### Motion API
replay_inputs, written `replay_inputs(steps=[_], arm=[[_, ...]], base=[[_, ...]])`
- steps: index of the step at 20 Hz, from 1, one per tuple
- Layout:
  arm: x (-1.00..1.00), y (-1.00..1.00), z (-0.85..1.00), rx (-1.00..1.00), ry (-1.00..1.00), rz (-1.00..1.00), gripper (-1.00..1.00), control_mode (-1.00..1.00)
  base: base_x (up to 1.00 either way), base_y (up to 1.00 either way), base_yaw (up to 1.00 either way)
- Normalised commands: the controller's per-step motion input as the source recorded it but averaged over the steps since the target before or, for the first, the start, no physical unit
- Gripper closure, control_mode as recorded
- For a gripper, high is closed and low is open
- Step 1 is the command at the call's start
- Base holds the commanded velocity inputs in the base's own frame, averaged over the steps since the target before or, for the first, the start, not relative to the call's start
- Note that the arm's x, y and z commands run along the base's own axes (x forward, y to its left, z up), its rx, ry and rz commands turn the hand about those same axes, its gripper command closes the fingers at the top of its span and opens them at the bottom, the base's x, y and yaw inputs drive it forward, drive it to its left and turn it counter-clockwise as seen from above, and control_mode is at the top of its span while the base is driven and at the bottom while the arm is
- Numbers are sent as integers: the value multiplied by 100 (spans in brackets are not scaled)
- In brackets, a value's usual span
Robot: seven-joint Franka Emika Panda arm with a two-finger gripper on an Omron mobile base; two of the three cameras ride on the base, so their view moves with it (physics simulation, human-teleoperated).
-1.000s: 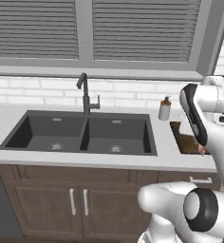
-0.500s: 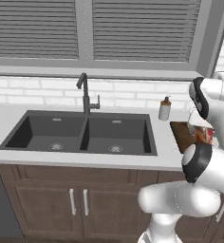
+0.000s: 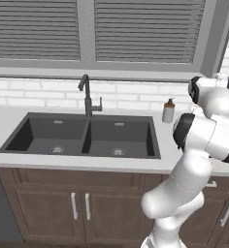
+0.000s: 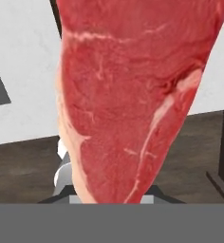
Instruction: Pick up the knife from the drawer and place it on the cutting board. Then place the meat from the plate to the cutting board.
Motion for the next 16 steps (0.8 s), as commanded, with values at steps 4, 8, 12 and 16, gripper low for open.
replay_inputs(steps=[4, 8, 12, 16], arm=[[63, -9, -31, 1, 0, 2, 100, -100], [56, -1, -37, 0, 0, 0, 100, -100], [20, 0, -37, 5, 0, 2, 100, -100], [4, -5, -45, 7, 0, 5, 100, -100]], base=[[0, 0, 0], [0, 0, 0], [0, 0, 0], [0, 0, 0]])
